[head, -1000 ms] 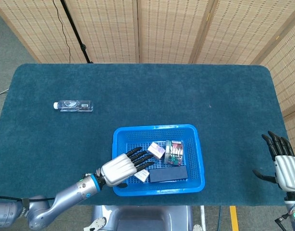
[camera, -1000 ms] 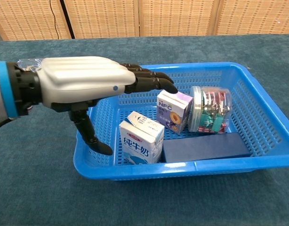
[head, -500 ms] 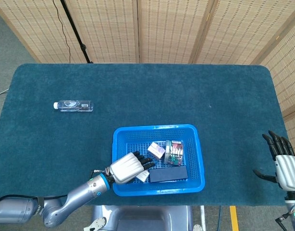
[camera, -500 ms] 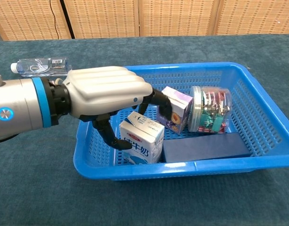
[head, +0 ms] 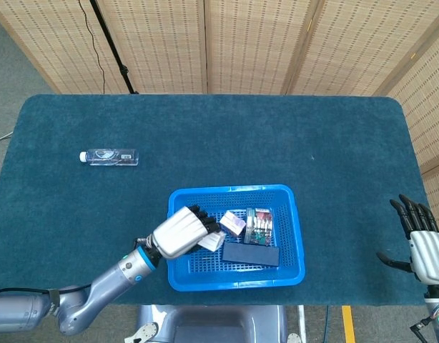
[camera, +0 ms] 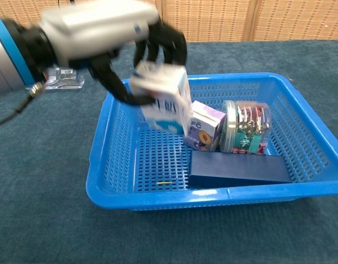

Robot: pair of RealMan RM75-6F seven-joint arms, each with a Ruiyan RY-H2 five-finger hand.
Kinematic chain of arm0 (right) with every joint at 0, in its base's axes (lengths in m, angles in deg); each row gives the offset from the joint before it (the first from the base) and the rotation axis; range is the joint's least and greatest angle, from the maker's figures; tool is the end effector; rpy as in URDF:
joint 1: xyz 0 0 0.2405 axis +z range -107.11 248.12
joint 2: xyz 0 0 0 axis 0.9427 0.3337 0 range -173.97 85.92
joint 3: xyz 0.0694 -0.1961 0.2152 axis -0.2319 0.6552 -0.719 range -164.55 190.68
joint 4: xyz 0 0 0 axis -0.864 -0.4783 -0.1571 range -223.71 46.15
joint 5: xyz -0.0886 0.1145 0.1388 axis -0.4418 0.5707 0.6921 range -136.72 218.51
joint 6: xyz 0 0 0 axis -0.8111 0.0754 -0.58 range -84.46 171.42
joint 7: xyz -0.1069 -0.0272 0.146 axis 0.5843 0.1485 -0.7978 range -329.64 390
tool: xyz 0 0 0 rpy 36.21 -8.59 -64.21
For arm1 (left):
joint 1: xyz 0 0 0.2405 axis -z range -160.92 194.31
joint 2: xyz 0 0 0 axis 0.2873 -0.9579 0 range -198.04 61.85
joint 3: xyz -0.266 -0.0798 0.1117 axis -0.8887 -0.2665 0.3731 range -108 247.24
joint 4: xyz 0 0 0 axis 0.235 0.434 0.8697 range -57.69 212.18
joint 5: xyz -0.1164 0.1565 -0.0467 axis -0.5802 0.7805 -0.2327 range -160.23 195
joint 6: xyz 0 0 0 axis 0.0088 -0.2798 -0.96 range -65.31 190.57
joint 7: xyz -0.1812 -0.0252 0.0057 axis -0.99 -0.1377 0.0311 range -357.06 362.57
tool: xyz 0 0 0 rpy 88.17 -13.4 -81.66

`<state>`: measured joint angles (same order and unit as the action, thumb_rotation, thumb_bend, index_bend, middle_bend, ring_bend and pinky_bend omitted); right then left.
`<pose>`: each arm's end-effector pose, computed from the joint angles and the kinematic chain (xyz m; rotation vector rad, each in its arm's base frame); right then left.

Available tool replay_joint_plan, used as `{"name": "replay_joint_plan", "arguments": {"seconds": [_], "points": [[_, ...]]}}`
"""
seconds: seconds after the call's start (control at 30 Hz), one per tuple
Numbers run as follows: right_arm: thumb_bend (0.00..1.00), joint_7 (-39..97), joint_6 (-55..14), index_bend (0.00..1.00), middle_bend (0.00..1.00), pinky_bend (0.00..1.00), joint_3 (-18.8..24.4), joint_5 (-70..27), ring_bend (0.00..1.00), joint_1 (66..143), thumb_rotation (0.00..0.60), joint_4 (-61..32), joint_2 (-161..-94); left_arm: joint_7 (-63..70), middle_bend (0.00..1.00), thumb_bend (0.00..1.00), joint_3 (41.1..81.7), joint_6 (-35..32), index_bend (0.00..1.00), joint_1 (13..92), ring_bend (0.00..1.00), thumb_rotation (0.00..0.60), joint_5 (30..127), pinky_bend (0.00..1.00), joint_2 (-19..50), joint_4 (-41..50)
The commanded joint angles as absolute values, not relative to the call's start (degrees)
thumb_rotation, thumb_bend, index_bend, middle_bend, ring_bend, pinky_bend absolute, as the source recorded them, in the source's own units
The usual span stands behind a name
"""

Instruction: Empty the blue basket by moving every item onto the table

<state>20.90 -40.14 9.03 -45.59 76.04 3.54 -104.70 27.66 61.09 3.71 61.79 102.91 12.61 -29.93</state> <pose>-0.3440 -0.2309 0.2070 1.3623 -0.9729 0.9980 -0.0461 0.3251 0.0209 -2.1796 -0.5319 -1.2928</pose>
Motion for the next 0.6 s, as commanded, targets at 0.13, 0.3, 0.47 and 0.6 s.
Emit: {"name": "replay_joint_plan", "arguments": {"seconds": [0.13,0.3,0.47,0.6], "points": [[0.0,21.4,-40.2,0.0,0.01,0.0,9.4,-46.2,0.0,76.0,0.6,3.9,-104.8,20.6,0.51,0.38,54.3,-2.0,0.56,58.4,0.57,0.6,97.6,0.5,1.8,-30.3],[0.0,22.9,-40.4,0.0,0.01,0.0,9.4,-46.2,0.0,75.9,0.6,4.1,-105.2,11.2,0.51,0.38,53.8,1.4,0.56,57.1,0.56,0.6,90.9,0.5,-0.5,-21.4],[0.0,23.2,-40.2,0.0,0.01,0.0,9.4,-46.0,0.0,76.0,0.6,4.4,-105.3,4.3,0.51,0.38,56.2,4.3,0.56,56.0,0.55,0.6,88.9,0.5,2.8,-9.7],[0.0,23.4,-39.9,0.0,0.01,0.0,9.5,-46.0,0.0,76.1,0.6,4.4,-105.4,-0.2,0.51,0.38,57.6,5.1,0.56,55.3,0.54,0.6,89.3,0.5,5.7,-3.7]]}}
